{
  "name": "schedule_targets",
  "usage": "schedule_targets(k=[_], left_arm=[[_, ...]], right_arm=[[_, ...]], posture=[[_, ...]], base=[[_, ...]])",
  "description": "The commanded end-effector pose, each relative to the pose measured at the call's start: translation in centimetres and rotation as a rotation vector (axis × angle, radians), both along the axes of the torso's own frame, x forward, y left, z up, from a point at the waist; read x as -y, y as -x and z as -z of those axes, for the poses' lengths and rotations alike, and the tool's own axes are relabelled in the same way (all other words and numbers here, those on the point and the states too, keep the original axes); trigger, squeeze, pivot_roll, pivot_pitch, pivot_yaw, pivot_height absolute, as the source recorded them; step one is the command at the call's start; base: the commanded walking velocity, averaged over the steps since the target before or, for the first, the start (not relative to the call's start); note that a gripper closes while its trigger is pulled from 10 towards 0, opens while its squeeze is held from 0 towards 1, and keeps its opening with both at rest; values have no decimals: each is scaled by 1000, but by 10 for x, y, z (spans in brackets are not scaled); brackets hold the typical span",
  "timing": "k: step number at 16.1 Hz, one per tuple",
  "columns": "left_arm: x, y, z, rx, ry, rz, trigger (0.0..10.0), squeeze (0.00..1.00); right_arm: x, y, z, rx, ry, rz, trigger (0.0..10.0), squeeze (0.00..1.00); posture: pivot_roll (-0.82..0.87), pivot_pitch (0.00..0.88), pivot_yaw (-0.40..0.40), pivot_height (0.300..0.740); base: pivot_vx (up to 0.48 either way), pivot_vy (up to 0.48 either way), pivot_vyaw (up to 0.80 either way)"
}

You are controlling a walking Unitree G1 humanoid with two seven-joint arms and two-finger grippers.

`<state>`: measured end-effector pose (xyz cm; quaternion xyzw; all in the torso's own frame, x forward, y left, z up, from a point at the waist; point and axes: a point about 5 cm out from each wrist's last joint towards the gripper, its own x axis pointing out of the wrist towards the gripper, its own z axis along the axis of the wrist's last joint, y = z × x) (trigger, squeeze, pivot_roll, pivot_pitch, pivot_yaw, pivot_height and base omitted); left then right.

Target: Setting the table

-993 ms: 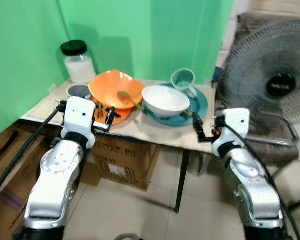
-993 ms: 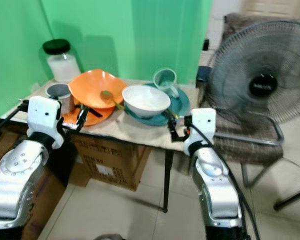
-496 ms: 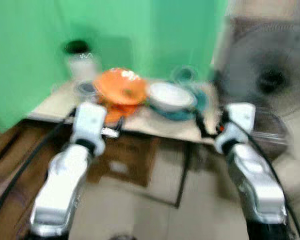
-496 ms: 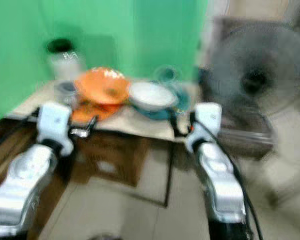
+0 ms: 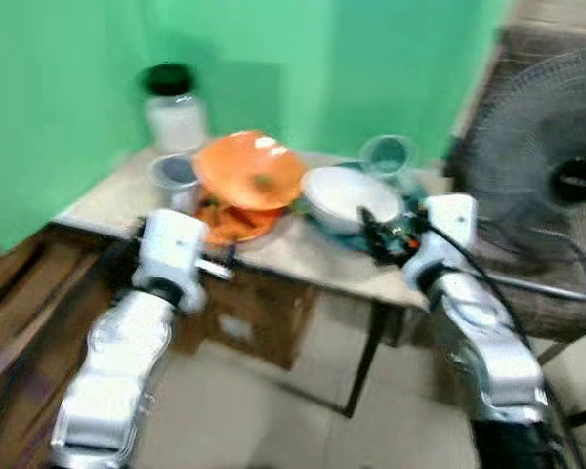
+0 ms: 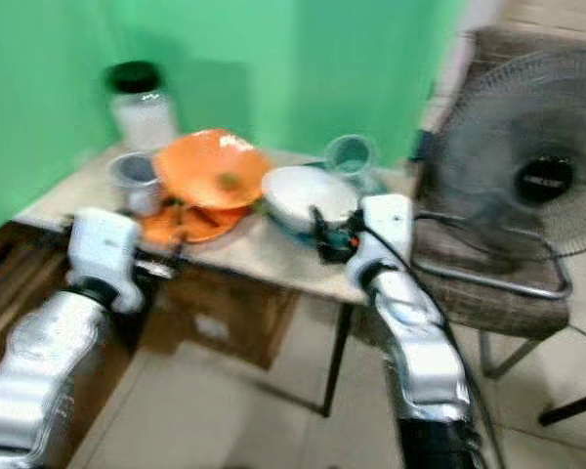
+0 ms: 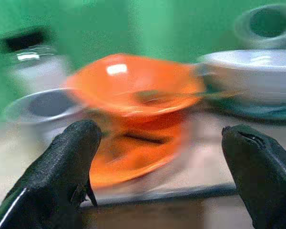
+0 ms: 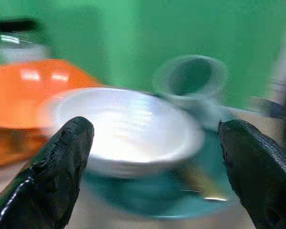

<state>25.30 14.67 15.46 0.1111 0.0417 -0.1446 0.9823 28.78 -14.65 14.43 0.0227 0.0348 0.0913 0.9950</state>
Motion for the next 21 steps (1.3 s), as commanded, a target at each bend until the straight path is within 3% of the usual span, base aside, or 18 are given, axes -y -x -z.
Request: schedule_targets(k=[1, 5, 7, 9, 12, 13, 15, 16, 19, 20, 21], left_arm=[[-5, 1, -5, 21, -12, 5, 10000, 0], [6, -2, -11, 43, -3, 83, 10000, 0], [13, 0, -16, 32, -18, 200, 10000, 0], [16, 8, -18, -19, -44, 342, 10000, 0], [17, 15, -20, -52, -44, 438, 10000, 0], [20, 21, -22, -81, -49, 528, 10000, 0], [22, 24, -25, -104, -55, 596, 10000, 0], [24, 27, -26, -118, -57, 633, 10000, 0], [24, 30, -23, -136, -74, 655, 10000, 0], [24, 32, -21, -142, -80, 658, 10000, 0], [24, 33, -21, -144, -81, 659, 10000, 0]], right_arm=[[-4, -3, -10, 38, -14, -10, 10000, 0], [1, -5, -23, 107, 41, -151, 10000, 0], [2, -8, -38, 139, 112, -356, 10000, 0], [-3, -6, -46, 134, 252, -616, 10000, 0], [-4, -4, -44, 92, 368, -784, 10000, 0], [-3, -5, -39, 44, 463, -890, 10000, 0], [-2, -11, -33, -11, 550, -942, 10000, 0], [-3, -20, -22, -102, 610, -955, 10000, 0], [-8, -33, -14, -159, 641, -928, 10000, 0], [-10, -39, -12, -180, 647, -902, 9098, 0], [-10, -41, -12, -186, 648, -894, 9098, 0]], posture=[[168, 0, 13, 740], [148, 0, 26, 740], [154, 0, 16, 740], [162, 0, 9, 740], [159, 0, 11, 740], [158, 0, 12, 740], [158, 0, 11, 740], [154, 0, 13, 740], [157, 0, 10, 740], [161, 0, 6, 740], [161, 0, 6, 740]], base=[[382, 0, 0], [180, 0, 0], [0, 0, 0], [0, 0, 0], [0, 0, 0], [0, 0, 0], [0, 0, 0], [0, 0, 0], [0, 0, 0], [0, 0, 0], [0, 0, 0]])
